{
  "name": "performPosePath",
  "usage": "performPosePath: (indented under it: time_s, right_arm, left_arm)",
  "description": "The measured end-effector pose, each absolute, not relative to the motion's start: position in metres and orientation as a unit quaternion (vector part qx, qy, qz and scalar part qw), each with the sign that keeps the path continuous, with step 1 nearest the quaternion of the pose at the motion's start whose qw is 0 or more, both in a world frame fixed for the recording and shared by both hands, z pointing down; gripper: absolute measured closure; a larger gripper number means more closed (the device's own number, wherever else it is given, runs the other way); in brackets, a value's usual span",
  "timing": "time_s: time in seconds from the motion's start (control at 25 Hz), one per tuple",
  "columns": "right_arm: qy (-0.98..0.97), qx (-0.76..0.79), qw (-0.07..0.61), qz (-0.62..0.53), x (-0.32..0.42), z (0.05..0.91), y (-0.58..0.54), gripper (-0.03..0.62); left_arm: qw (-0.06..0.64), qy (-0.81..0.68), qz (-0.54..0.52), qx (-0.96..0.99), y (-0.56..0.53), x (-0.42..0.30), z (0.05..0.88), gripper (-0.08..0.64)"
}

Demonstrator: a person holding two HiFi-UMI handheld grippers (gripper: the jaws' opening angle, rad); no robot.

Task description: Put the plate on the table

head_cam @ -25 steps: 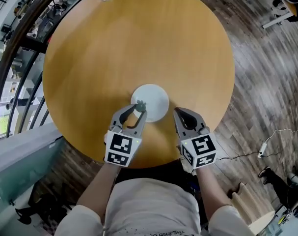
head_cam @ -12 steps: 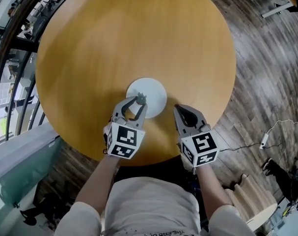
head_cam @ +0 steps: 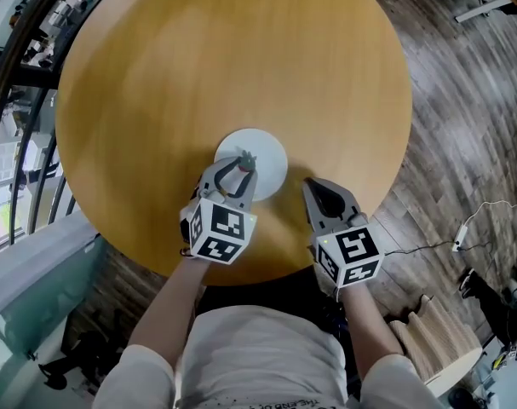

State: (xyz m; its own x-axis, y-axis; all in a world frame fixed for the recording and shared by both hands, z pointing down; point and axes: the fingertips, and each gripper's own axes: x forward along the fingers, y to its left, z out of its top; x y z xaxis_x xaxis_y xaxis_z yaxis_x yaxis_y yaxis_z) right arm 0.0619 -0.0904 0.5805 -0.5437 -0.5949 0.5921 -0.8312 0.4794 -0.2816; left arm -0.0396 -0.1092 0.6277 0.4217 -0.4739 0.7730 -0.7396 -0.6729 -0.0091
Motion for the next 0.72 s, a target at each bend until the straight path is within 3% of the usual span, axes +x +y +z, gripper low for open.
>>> performPosePath:
  time_s: [0.72]
  right_arm:
    - [-0.827,0.433,0.206,0.292,0.067,0.588,-0.094,0.572]
  left_arm:
    - [0.178,-0.348,0.427,0.816,-0.112,-0.035,0.647,0.410]
